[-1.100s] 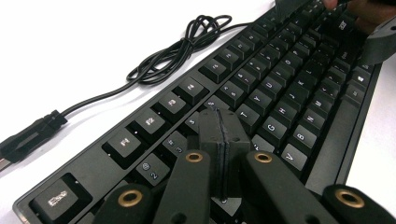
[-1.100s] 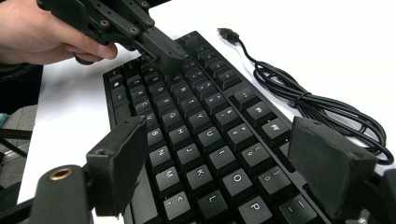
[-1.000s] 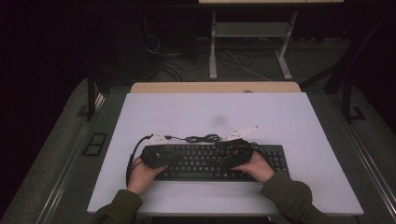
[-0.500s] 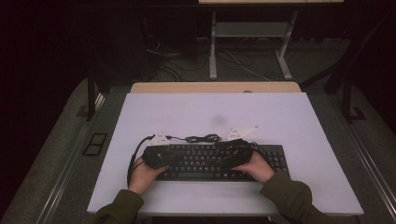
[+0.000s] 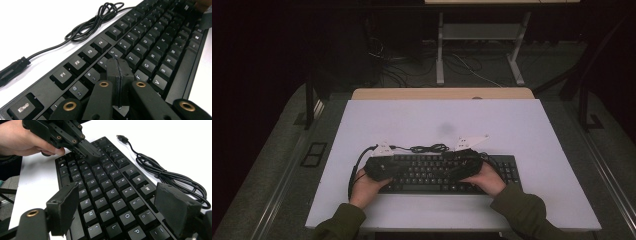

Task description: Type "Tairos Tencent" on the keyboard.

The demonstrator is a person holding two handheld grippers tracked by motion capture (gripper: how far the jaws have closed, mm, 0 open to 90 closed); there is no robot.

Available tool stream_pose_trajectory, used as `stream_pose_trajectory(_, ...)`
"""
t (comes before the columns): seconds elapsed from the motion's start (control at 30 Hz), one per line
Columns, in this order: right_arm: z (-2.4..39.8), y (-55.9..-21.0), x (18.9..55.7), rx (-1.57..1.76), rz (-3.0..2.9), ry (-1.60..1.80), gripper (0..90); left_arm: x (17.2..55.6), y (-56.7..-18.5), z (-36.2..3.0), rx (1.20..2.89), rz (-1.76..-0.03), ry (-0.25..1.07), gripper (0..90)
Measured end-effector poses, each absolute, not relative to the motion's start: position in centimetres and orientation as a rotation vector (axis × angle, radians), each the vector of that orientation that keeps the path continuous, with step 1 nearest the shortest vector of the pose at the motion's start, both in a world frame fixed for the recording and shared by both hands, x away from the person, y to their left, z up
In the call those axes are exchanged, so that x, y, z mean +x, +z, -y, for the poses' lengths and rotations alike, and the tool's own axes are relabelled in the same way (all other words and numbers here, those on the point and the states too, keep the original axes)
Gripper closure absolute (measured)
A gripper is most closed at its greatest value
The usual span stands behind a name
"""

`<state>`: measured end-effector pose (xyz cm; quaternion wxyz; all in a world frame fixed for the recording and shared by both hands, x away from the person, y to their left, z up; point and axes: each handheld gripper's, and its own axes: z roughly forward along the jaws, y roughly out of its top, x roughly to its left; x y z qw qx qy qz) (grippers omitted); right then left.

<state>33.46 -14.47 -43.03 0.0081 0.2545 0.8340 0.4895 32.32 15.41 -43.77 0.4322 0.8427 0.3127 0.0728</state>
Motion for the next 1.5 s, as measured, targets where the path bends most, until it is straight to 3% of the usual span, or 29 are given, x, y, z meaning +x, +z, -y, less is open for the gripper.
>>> stream_pose_trajectory(0.27, 14.5, -43.0, 33.5, 0.792, -2.6, 1.531, 19.7, 32.2, -43.6, -15.6, 2.091, -0.777, 0.183, 87.1)
stream_pose_trajectory(0.83, 14.1, -42.9, 34.0, 0.806, -2.633, 1.534, 15.1, 31.8, -43.4, -16.0, 2.071, -0.79, 0.176, 45.0)
stream_pose_trajectory(1.17, 13.8, -42.5, 34.4, 0.791, -2.657, 1.531, 15.4, 31.8, -43.4, -15.9, 2.066, -0.798, 0.188, 33.4)
stream_pose_trajectory(1.5, 13.8, -42.1, 34.3, 0.782, -2.643, 1.559, 33.6, 31.8, -43.6, -15.8, 2.073, -0.794, 0.202, 26.8)
